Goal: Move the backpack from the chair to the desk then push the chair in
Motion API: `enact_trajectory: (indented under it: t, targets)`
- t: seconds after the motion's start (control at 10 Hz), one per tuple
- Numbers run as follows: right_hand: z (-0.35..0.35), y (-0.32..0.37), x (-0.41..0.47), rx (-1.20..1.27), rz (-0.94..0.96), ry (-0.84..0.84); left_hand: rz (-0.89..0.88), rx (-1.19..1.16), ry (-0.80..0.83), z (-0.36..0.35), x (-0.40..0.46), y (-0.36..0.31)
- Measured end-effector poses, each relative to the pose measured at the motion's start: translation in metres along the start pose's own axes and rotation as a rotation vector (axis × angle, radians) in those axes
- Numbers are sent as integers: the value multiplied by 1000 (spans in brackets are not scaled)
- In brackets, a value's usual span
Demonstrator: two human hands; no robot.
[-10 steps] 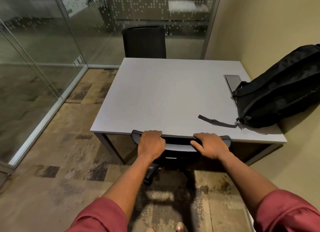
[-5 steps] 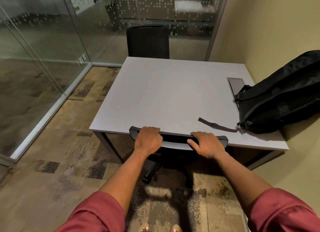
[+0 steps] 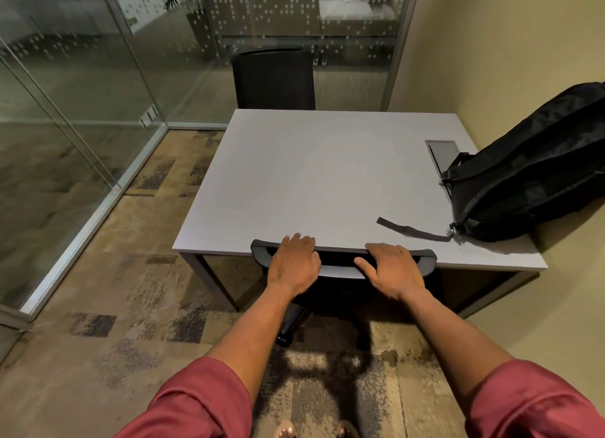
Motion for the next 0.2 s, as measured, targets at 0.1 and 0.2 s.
enact_trajectory:
  t: [0.1, 0.2]
  targets:
    - [6, 1, 3, 33, -40, -25, -10, -37, -41, 7, 1, -4]
    - [11, 2, 6, 46, -67, -78, -31, -29, -65, 13, 3, -7]
Point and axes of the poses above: each hand's wrist, its own x-axis towards the middle knuckle, its own z-axis out of the back of the hand, y = z × x, the point moved 5 cm from there along x, towards the middle knuckle, and after that the axes turned 10 degrees about -x, right-handed, at the moved point
